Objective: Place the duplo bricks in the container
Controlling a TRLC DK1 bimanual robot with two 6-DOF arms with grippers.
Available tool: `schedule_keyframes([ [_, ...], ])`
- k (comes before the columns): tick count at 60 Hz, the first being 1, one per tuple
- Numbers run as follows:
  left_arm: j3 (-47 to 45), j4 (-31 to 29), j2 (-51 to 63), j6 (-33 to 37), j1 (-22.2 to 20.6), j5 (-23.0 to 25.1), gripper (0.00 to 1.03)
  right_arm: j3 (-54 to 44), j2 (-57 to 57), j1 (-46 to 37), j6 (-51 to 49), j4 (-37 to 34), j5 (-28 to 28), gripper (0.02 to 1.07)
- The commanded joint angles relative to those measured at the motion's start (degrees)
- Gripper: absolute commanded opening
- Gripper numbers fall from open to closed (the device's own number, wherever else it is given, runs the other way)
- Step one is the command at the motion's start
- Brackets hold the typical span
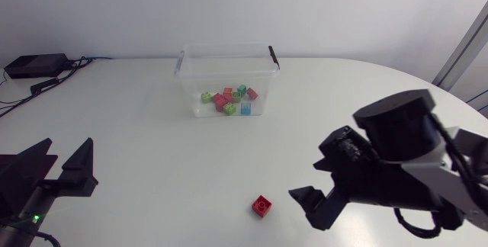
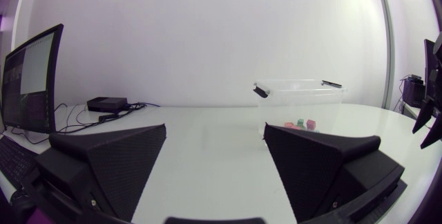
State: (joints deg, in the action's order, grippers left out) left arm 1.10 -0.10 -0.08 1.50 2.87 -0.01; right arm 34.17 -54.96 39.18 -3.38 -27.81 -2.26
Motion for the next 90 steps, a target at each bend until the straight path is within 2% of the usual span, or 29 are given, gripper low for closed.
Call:
schedule_keyframes([
  [1,-1.02,-0.17,-0.63,0.44,-0.33,0.27,0.99,0.81,-4.72,2.39,2.06,1.71,0.33,1.03],
  [17,-1.02,-0.17,-0.63,0.44,-0.33,0.27,0.99,1.33,-18.61,6.26,3.29,8.04,0.68,1.03],
  [35,-1.02,-0.17,-0.63,0.44,-0.33,0.27,0.99,5.90,-28.36,10.74,5.49,9.53,0.94,1.03],
  [47,-1.02,-0.17,-0.63,0.44,-0.33,0.27,0.99,8.98,-35.13,10.39,6.01,9.53,0.94,1.03],
  [56,-1.02,-0.17,-0.63,0.44,-0.33,0.27,0.99,10.48,-36.10,10.30,6.28,7.95,0.42,1.01],
  [66,-1.02,-0.17,-0.63,0.44,-0.33,0.27,0.99,11.79,-36.10,9.69,6.28,5.58,-1.60,0.87],
  [71,-1.02,-0.17,-0.71,0.44,-0.33,0.27,0.99,13.29,-37.06,9.51,6.28,2.32,-3.01,0.84],
  [85,-1.02,-0.17,-0.63,0.44,-0.33,0.27,0.99,14.34,-39.35,8.19,6.54,-0.93,-4.07,0.85],
  [90,-1.02,-0.17,-0.63,0.44,-0.33,0.27,0.99,14.61,-39.35,7.67,6.45,-1.45,-4.07,0.92],
])
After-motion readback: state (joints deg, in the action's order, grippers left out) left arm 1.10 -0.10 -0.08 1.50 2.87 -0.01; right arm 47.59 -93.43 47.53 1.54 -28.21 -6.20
